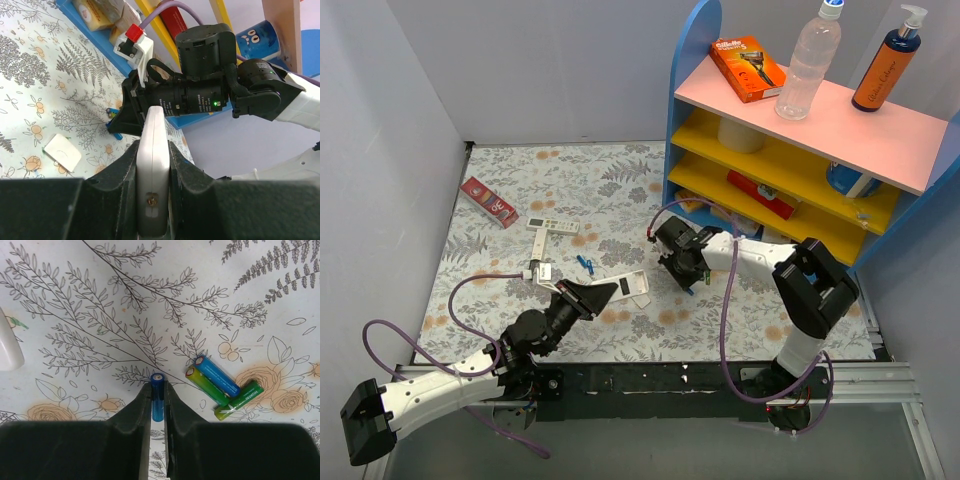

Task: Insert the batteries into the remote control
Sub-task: Pick up the battery from the center of the board, then load the battery into the remote control.

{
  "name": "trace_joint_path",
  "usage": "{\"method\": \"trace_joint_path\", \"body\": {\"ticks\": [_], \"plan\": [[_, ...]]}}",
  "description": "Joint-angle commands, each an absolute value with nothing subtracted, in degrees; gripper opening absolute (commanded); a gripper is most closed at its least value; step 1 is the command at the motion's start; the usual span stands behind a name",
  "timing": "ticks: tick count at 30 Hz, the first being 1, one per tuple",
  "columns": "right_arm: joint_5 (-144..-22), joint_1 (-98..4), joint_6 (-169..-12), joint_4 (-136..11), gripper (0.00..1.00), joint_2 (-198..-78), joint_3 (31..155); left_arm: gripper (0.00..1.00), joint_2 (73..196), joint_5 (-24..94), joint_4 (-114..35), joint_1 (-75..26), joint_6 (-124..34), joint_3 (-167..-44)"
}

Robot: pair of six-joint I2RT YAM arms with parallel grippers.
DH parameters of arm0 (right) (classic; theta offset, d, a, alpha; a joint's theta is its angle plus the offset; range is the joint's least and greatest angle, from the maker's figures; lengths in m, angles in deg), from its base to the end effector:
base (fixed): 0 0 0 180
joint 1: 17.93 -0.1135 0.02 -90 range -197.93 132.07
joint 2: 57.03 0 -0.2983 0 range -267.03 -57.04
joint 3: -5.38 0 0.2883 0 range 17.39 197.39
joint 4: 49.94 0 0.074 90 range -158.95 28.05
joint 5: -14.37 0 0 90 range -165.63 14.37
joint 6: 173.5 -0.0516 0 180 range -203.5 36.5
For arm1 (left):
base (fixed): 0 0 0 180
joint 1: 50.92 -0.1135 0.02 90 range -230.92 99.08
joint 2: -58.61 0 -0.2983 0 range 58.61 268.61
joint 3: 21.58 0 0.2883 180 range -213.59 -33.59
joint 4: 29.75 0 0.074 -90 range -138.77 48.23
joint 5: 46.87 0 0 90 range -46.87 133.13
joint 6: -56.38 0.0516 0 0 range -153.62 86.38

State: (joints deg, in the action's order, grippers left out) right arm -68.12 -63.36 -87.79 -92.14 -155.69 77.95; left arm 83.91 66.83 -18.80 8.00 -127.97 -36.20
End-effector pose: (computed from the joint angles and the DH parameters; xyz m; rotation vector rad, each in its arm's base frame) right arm 0.2646 0.2589 0.1653 -0.9315 2.5803 0.0578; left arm 0.0977 -0.1219 0.1881 -0.9251 1.6272 -1.7015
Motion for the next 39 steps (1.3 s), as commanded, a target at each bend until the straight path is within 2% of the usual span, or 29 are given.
{"method": "trace_joint_path", "body": {"ticks": [1, 5, 13, 21, 29, 39], "plan": [[-65.17, -65.92, -88.68, -92.63, 0.12, -154.08, 80.33, 0.0, 82.96, 65.54, -15.23, 7.62, -126.44, -29.11], [-65.08, -67.32, -91.05, -90.08, 0.03, -148.37, 78.83, 0.0, 82.26, 65.19, -14.52, 7.53, -126.79, -28.93], [-60.69, -70.49, -99.04, -78.75, 0.01, -127.28, 73.04, 0.0, 81.9, 64.31, -9.43, 7.62, -126.09, -29.02], [-66.66, -71.72, -100.98, -59.43, 0.01, -109.17, 63.29, 0.0, 86.91, 64.75, -1.18, 7.62, -126.17, -30.69], [-73.6, -72.95, -103.88, -47.19, 0.01, -105.55, 58.53, 0.0, 96.22, 62.64, 8.76, 7.62, -125.12, -33.06], [-70.71, -76.03, -104.24, -44.37, 0.01, -107.13, 56.86, 0.0, 100.01, 61.32, 14.65, 7.62, -124.5, -34.99]]}}
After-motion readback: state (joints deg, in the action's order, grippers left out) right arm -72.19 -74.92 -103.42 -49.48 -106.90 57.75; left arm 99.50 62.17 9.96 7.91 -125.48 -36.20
